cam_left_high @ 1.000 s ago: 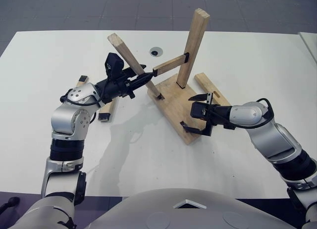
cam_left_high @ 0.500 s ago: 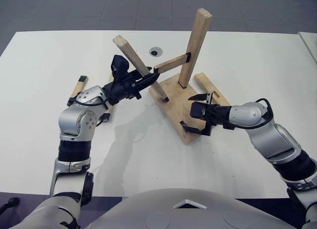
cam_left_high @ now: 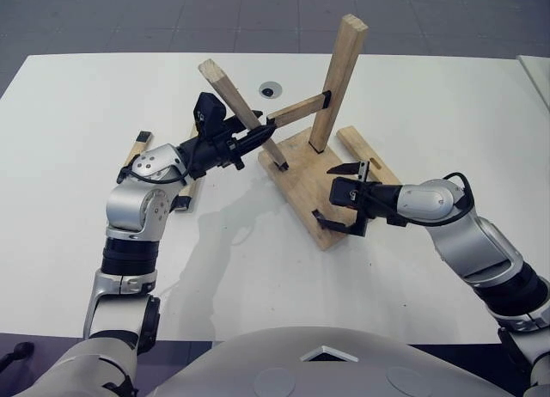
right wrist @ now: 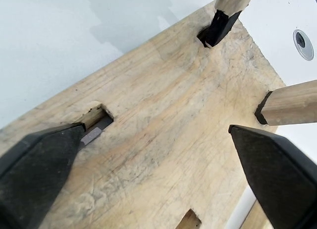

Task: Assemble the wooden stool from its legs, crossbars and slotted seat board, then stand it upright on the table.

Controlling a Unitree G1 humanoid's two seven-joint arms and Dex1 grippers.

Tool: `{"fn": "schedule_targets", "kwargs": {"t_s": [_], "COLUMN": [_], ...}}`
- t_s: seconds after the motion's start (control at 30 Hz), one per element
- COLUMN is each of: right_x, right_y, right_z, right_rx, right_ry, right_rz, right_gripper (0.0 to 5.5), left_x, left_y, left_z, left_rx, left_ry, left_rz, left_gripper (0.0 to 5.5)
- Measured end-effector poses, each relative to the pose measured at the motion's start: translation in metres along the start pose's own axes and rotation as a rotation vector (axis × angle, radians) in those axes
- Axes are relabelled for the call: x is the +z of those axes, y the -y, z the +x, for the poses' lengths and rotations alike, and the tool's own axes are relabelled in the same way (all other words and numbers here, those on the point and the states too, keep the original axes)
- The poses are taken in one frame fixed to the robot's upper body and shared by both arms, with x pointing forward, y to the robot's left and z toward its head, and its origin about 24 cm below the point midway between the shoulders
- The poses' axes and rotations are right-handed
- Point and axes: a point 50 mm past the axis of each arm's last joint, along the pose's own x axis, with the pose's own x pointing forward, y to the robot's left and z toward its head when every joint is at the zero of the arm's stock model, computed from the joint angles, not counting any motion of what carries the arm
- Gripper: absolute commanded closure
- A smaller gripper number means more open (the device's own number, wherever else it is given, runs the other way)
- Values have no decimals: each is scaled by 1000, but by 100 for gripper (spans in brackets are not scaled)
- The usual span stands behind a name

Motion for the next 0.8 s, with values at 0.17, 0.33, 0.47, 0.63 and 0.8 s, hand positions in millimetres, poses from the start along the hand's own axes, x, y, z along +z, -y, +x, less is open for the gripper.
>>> {"fn": "schedule_targets", "kwargs": {"t_s": [0.17, 0.33, 0.47, 0.63, 0.8], "right_x": [0, 0, 1, 10, 48], "right_y": [-2, -2, -1, 2, 42], "right_z": [0, 0, 0, -6, -48], "right_rx": [4, 3, -12, -36, -272], "right_ry": [3, 4, 23, 106, 307], "right_rz": [0, 1, 48, 180, 187], "right_gripper": [10, 10, 10, 10, 31], "left_x": [-1, -2, -3, -3, -2], "left_y": [-2, -2, 2, 3, -3], "left_z": [-6, -6, -1, 1, 3], "left_rx": [-18, -20, -21, -8, 10], "left_ry": [-46, -62, -84, -97, -100], "left_rz": [-3, 1, 36, 63, 59], "left_gripper": [346, 346, 346, 346, 346]}}
